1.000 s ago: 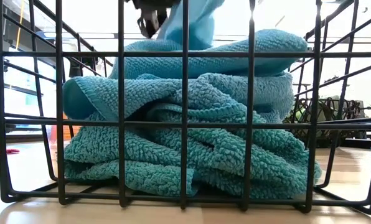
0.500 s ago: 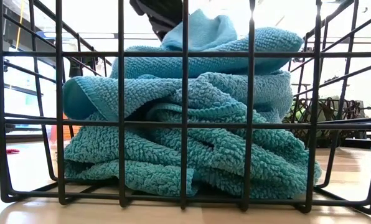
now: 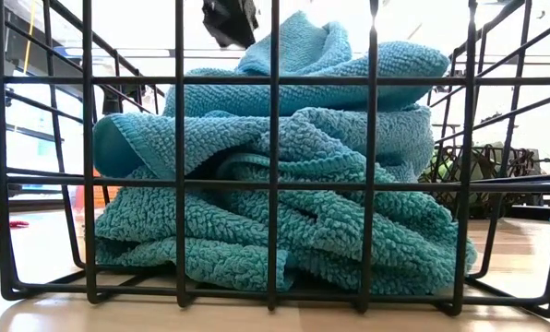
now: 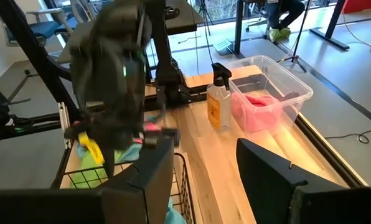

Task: Sort microfiber towel by color & place in baskets
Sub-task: Put the blue towel into the bottom basket

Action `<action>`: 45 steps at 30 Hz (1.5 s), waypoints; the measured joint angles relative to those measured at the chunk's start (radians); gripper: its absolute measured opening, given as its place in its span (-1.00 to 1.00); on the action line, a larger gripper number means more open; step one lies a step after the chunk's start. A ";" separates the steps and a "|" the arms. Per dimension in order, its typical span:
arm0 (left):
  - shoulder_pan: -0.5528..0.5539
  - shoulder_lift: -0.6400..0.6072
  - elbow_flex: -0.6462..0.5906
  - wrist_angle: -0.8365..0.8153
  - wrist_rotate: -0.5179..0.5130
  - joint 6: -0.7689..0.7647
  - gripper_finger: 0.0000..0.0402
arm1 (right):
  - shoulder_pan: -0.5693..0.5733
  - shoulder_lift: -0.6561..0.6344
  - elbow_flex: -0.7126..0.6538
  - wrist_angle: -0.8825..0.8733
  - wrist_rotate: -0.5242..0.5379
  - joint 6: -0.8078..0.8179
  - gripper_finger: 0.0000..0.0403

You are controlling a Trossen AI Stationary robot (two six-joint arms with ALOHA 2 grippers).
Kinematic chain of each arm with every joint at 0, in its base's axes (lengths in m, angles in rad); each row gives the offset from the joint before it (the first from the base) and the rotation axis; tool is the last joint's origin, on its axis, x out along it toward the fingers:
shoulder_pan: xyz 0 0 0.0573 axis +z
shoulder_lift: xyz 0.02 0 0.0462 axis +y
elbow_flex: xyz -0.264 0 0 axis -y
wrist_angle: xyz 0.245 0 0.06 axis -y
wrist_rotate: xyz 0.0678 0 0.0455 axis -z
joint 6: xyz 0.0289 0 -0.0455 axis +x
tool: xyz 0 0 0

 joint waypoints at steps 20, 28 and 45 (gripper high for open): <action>-0.029 0.134 0.123 0.118 -0.042 0.237 -0.99 | 0.000 0.000 0.000 -0.008 0.013 -0.011 -0.14; -0.027 0.319 0.122 0.099 -0.046 0.192 -1.00 | 0.000 0.000 0.000 -0.043 0.016 0.036 -0.14; 0.038 0.181 0.123 0.071 -0.038 0.082 -1.00 | 0.000 0.000 0.000 -0.036 0.011 0.037 -0.14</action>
